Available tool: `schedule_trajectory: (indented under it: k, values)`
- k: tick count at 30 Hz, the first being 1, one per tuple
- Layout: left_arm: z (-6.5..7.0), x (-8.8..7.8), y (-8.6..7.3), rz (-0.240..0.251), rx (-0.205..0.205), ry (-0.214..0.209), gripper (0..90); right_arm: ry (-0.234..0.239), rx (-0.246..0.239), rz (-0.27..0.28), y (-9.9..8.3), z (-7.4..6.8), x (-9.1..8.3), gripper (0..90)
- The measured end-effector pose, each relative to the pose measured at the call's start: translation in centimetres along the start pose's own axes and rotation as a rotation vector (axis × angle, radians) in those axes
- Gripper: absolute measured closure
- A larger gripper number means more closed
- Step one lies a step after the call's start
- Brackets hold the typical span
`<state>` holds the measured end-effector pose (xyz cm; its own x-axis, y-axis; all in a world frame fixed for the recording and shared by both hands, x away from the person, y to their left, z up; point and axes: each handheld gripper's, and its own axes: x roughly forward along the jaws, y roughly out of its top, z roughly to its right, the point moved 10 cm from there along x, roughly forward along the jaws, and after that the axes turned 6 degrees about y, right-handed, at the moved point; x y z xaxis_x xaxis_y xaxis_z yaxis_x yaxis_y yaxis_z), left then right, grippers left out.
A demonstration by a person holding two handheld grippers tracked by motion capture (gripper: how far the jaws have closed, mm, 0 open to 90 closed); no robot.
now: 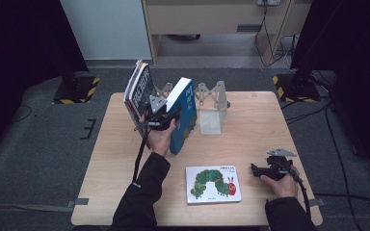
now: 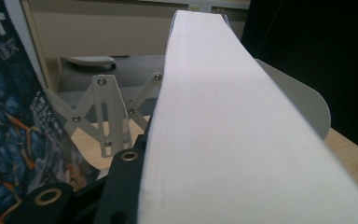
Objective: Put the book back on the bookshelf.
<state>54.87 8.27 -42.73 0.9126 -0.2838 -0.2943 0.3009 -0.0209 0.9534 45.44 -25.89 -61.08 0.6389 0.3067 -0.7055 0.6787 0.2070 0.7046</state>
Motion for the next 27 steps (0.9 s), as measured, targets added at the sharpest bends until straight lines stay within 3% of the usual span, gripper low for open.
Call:
schedule_trajectory:
  k: [17, 22, 27]
  values:
    - [0.0, 0.6, 0.2, 0.017, -0.029, 0.021, 59.3, -0.001, 0.000, 0.001, 0.0, 0.0, 0.0, 0.3]
    - [0.2, 1.4, 0.3, 0.024, -0.040, 0.004, 59.2, -0.001, 0.001, 0.002, 0.0, 0.0, 0.0, 0.3]
    - [0.7, 1.2, 0.1, 0.046, -0.019, -0.008, 58.0, -0.001, 0.001, 0.001, 0.0, 0.0, 0.0, 0.3]
